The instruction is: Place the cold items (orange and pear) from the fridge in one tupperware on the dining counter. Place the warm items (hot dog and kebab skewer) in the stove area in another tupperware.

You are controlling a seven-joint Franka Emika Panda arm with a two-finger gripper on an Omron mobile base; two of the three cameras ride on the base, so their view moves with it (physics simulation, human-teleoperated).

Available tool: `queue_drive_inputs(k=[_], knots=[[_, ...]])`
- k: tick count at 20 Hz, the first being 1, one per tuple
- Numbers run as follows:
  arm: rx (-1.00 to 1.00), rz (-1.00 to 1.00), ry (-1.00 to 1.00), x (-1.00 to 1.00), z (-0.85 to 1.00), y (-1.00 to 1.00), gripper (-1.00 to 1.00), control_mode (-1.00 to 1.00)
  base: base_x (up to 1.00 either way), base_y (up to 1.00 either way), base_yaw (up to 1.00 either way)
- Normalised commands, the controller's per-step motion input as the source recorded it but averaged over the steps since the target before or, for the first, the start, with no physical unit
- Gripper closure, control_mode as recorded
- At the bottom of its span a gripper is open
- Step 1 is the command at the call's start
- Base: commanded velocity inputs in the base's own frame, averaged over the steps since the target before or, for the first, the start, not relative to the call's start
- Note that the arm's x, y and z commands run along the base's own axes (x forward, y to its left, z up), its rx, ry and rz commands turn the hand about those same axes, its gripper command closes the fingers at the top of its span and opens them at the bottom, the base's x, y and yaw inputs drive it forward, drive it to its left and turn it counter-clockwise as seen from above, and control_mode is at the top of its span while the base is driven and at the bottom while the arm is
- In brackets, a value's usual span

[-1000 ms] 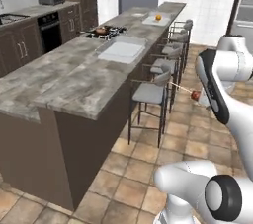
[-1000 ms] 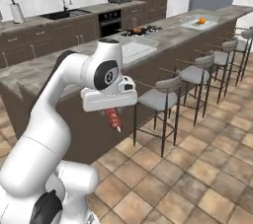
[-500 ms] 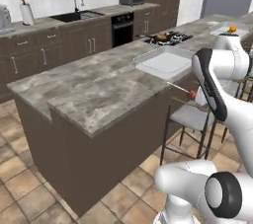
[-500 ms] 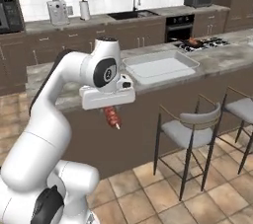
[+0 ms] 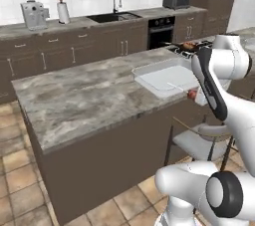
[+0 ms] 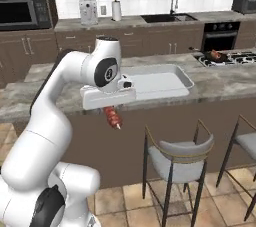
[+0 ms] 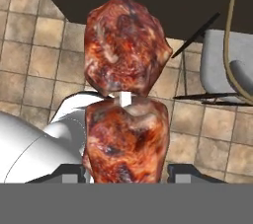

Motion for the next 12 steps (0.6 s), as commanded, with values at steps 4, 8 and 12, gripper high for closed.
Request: queue_drive_inputs(k=[4, 8, 12], knots=[[0.00, 0.00, 0.00, 0.00, 0.00, 0.00, 1.00, 1.00, 0.46, -0.79, 0.55], [0.00, 0.00, 0.00, 0.00, 0.00, 0.00, 1.00, 1.00, 0.52, -0.67, 0.65], [0.00, 0.00, 0.00, 0.00, 0.00, 0.00, 1.00, 1.00, 0.65, -0.61, 0.50]])
